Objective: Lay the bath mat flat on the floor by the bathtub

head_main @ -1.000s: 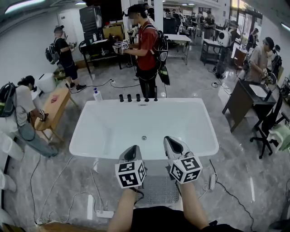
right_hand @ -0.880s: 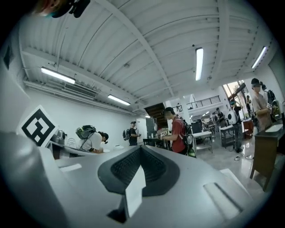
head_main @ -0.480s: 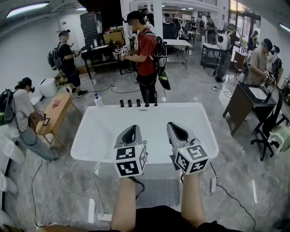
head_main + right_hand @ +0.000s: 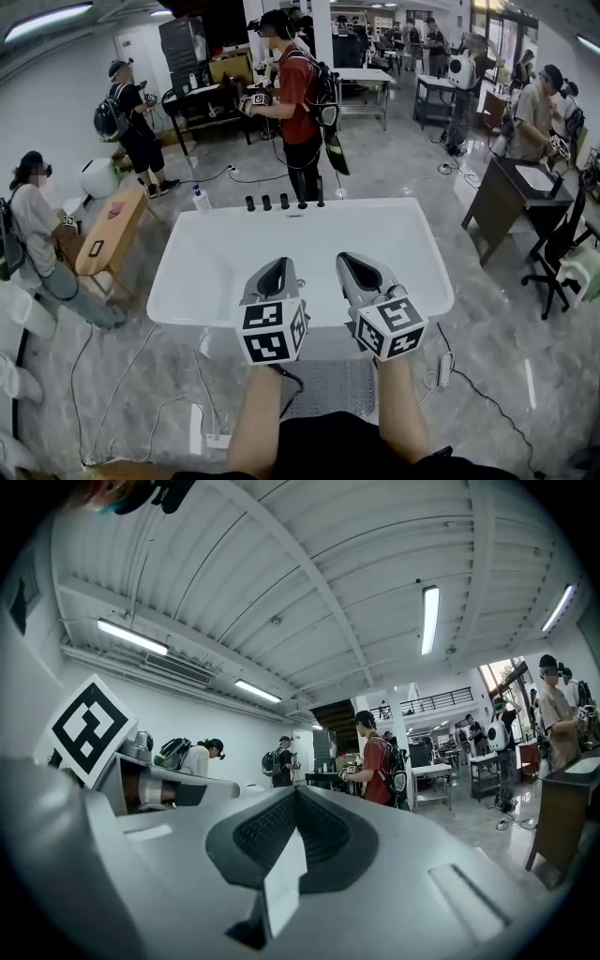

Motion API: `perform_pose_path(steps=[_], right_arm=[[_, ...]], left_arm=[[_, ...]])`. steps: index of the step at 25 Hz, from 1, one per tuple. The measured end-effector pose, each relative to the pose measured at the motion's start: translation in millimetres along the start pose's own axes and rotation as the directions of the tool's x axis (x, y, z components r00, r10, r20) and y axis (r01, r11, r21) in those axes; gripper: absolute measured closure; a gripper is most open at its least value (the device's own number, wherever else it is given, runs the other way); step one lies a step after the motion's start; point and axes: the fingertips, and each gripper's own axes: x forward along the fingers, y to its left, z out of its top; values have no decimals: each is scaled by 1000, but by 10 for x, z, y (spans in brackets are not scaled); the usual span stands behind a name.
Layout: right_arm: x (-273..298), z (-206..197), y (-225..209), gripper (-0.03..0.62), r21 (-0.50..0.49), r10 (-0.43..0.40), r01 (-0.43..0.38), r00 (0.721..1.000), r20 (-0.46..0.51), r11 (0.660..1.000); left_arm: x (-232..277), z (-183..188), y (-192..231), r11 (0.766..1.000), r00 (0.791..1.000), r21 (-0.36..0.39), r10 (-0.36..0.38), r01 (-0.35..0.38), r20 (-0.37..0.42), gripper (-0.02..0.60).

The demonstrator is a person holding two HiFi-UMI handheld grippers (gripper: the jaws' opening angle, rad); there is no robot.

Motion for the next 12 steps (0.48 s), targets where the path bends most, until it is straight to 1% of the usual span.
perform_pose_path(steps=[12], right_arm=[[-43, 28, -75, 588, -27, -5, 5, 1000, 0, 1000]], left_arm=[[68, -50, -126, 1000, 1000, 7, -17, 17, -5, 577]])
